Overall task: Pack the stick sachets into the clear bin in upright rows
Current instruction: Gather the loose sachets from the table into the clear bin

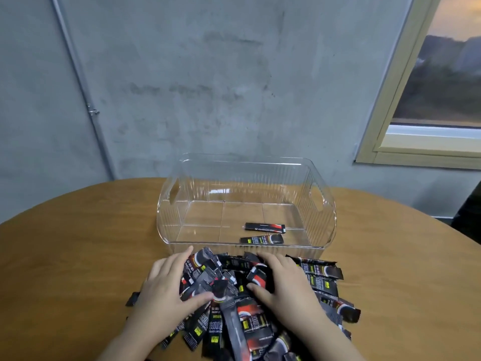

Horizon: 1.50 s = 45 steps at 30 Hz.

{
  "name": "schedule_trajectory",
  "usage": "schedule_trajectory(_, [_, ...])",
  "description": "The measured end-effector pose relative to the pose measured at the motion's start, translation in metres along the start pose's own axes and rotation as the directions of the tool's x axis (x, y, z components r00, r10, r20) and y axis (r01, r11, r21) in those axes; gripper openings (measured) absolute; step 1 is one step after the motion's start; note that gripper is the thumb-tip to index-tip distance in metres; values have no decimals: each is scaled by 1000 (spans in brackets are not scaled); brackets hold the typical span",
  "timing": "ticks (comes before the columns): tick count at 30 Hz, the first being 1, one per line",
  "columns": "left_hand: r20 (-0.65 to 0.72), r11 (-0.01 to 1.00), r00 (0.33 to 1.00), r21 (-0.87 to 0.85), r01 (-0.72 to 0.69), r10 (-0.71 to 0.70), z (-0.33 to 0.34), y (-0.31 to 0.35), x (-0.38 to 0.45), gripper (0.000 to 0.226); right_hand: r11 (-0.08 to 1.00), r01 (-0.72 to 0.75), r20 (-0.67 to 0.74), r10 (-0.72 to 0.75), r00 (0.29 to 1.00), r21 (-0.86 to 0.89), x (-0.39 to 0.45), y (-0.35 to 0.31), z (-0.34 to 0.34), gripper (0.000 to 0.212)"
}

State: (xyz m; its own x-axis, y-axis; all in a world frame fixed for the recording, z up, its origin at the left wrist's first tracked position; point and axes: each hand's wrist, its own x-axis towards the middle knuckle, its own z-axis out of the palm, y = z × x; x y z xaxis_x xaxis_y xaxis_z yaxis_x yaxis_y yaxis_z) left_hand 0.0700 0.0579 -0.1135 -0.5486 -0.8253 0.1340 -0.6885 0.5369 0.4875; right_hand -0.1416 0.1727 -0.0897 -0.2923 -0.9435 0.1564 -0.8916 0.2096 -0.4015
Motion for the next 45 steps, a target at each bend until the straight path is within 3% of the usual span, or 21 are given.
schedule_trajectory(6, [-127,996,988,-20,-92,88,-1,-8,10,91,998,32,-88,-27,996,56,12,2,-10,47])
schedule_trajectory(10, [-222,983,958,3,-186,182,-5,-8,14,59,994,90,-134,-81,988,65,17,3,-6,41])
schedule_trajectory(19, [-326,932,875,57,-358,357,-34,26,50,52,968,160,-331,-89,939,194,46,1,-34,32])
schedule_trajectory(25, [-305,937,889,44,-347,343,-56,72,103,48,969,132,-401,-38,915,209,104,-1,-59,23])
schedule_trajectory(28, [-132,951,942,60,-303,309,-47,76,129,57,979,7,-304,56,951,203,129,11,-51,36])
schedule_trajectory(31, [43,958,965,118,-262,259,-35,67,133,70,992,-123,-101,123,987,1,129,23,-44,63])
schedule_trajectory(33, [55,957,967,137,-255,250,-32,60,126,69,995,-92,-78,88,993,-47,115,23,-44,68])
schedule_trajectory(37, [74,946,954,133,-297,289,-34,50,99,66,996,86,-87,-83,993,26,72,18,-46,66])
schedule_trajectory(40, [113,925,932,127,-357,344,-36,41,75,76,983,183,-75,-182,980,4,39,14,-40,78])
schedule_trajectory(45, [18,886,890,88,-455,456,-27,10,32,66,961,208,-72,-224,972,-185,-1,30,-22,81])
